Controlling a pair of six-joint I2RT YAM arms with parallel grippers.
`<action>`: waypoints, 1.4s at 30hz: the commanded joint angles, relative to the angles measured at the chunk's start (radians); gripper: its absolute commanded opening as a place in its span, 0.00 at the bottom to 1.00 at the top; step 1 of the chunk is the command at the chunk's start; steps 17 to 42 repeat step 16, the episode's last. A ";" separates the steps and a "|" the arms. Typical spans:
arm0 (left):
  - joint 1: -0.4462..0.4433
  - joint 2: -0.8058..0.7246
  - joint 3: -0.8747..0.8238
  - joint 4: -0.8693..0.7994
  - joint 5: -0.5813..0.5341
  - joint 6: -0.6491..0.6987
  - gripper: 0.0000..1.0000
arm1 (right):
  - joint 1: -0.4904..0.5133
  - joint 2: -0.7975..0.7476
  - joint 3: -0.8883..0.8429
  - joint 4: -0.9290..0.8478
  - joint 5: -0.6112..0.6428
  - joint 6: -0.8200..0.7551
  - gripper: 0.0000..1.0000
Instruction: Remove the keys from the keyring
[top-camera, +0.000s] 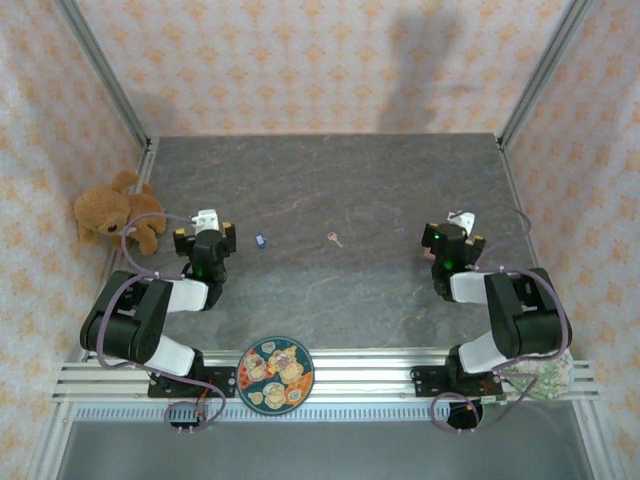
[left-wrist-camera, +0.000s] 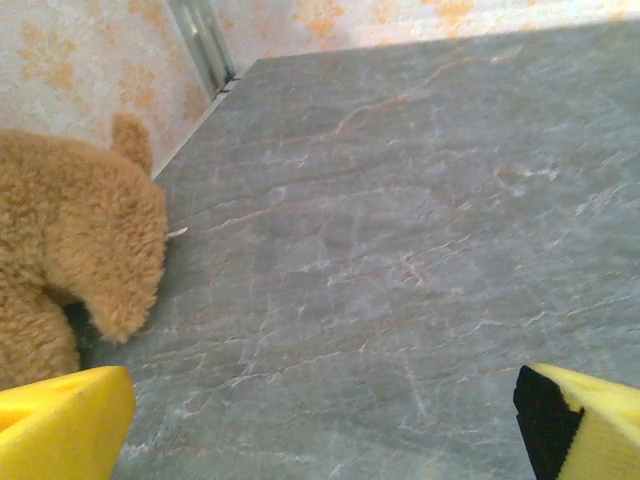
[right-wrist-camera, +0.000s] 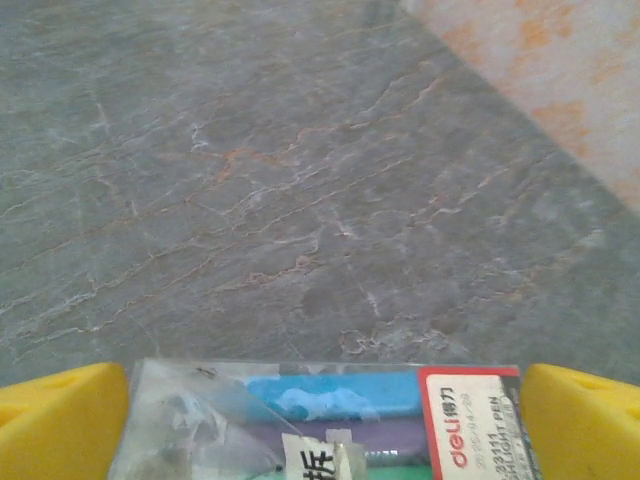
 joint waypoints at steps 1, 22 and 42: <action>0.028 0.128 -0.073 0.402 0.113 0.051 1.00 | -0.045 0.000 0.033 0.050 -0.264 -0.037 0.99; 0.050 0.064 0.031 0.108 0.017 -0.032 1.00 | -0.057 0.017 0.046 0.050 -0.199 0.005 0.99; 0.050 0.064 0.031 0.108 0.017 -0.032 1.00 | -0.057 0.017 0.046 0.050 -0.199 0.005 0.99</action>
